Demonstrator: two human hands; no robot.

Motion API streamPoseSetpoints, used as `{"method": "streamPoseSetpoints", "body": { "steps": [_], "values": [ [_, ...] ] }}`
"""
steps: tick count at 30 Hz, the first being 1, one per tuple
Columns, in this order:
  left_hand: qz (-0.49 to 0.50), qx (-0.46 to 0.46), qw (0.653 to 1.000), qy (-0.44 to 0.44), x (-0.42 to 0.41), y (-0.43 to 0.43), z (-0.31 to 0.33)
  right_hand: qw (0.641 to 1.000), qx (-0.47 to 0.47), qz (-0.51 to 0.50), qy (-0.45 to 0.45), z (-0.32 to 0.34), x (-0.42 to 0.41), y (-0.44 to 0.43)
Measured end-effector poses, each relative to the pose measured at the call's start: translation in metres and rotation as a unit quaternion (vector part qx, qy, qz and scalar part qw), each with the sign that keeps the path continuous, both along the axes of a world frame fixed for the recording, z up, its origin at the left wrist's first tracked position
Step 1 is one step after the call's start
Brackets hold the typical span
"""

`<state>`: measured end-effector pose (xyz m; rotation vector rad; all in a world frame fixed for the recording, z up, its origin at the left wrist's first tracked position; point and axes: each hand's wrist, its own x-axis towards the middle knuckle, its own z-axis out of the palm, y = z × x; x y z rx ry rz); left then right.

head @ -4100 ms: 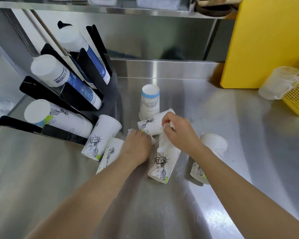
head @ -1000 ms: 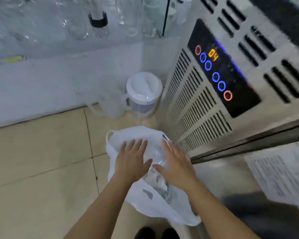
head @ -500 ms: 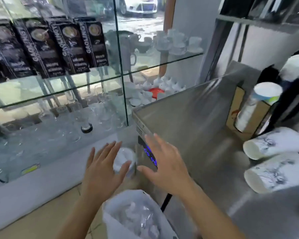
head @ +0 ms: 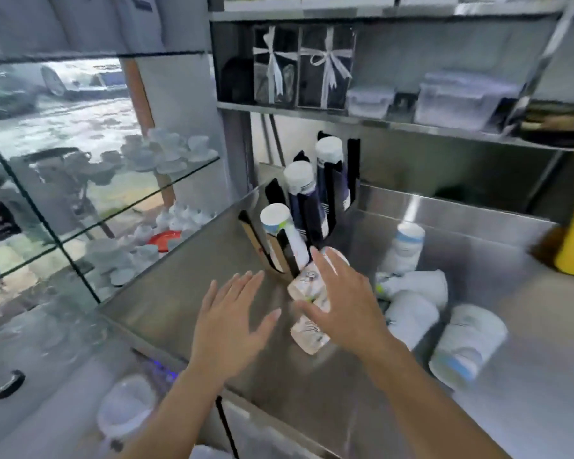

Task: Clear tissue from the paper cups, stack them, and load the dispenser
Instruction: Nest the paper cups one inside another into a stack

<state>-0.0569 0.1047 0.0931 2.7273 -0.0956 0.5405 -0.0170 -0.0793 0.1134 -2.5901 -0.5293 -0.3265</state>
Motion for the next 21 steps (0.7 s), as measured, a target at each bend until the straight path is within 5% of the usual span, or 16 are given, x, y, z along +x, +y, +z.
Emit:
{"method": "streamPoseSetpoints", "body": {
  "steps": [13, 21],
  "values": [
    [-0.243, -0.010, 0.970, 0.032, 0.053, -0.222, -0.020, 0.957, 0.058, -0.279, 0.064, -0.043, -0.012, -0.207],
    [-0.269, -0.039, 0.939, 0.212, 0.067, -0.307, -0.067, 0.875, 0.279, -0.332, 0.216, -0.079, -0.006, -0.266]
  ]
}}
